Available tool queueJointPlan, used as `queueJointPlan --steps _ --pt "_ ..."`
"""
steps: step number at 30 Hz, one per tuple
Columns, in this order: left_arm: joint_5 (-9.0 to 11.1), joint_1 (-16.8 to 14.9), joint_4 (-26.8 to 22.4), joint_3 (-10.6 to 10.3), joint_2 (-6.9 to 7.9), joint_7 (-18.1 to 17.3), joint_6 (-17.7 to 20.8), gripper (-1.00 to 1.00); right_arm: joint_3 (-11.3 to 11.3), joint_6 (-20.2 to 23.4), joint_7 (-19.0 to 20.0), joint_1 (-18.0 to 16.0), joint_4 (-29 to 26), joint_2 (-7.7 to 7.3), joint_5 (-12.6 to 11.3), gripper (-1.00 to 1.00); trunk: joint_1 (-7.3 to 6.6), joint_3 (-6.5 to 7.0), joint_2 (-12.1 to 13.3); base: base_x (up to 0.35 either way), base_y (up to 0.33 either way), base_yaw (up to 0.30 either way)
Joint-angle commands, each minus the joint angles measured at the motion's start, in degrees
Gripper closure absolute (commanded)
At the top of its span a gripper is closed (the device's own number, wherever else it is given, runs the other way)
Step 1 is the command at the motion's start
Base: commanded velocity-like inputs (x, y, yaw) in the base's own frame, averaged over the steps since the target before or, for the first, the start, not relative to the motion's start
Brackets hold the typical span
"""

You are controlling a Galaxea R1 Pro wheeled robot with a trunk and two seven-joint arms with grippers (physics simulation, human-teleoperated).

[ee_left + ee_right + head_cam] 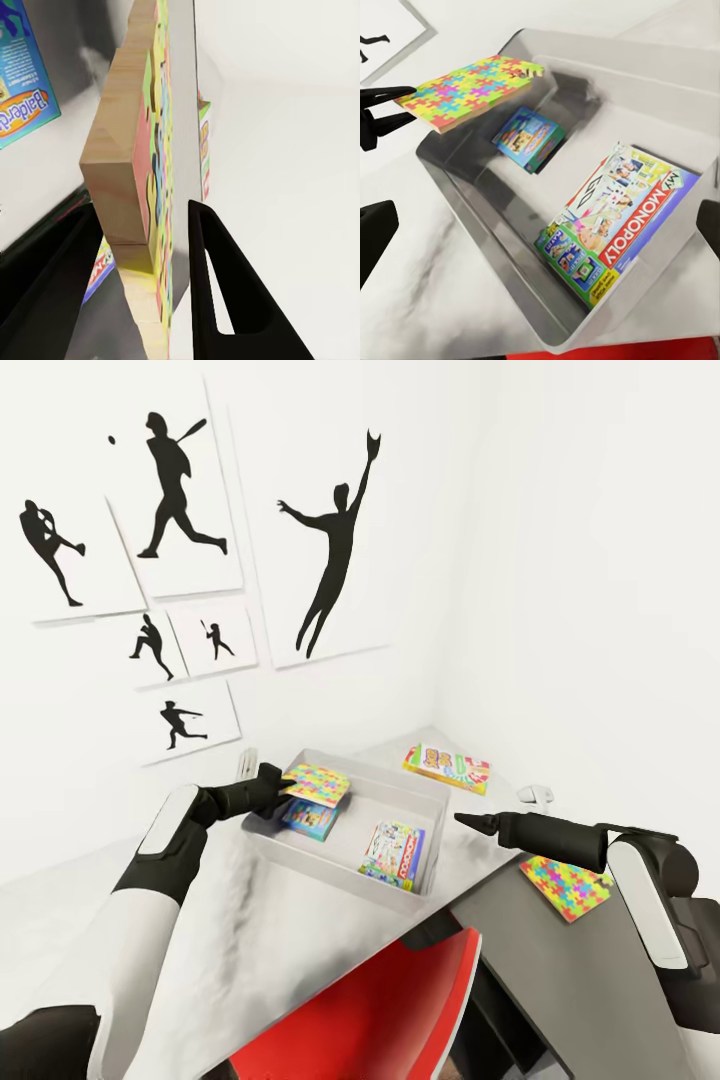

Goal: Put all the toys in the child's room - the three board games (two on the bed and one on the table), the two jigsaw puzzles on the table, and the tennis ball on the table - inside the toy box on the table in the child's room.

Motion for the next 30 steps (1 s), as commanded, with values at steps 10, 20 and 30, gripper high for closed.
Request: queueJointPlan --steps 10,20,30 --pt "0.7 -0.6 0.1 0.1 -0.08 0.5 0.1 1.00 0.1 0.2 0.5 -0.1 0.0 0.00 0.4 -1.00 0.03 -1.01 -0.1 0.000 0.000 0.000" --pt "0.9 -0.9 0.1 0.1 -0.11 0.4 0.1 1.00 0.2 0.2 0.5 -0.1 0.0 0.02 0.4 -1.00 0.03 -1.94 -0.1 0.000 0.000 0.000" --pt "3.2 -1.7 0.1 0.0 -0.07 0.5 0.2 1.00 0.4 0.2 0.5 -0.1 0.0 0.07 0.4 -1.00 0.03 -2.87 -0.1 0.000 0.000 0.000"
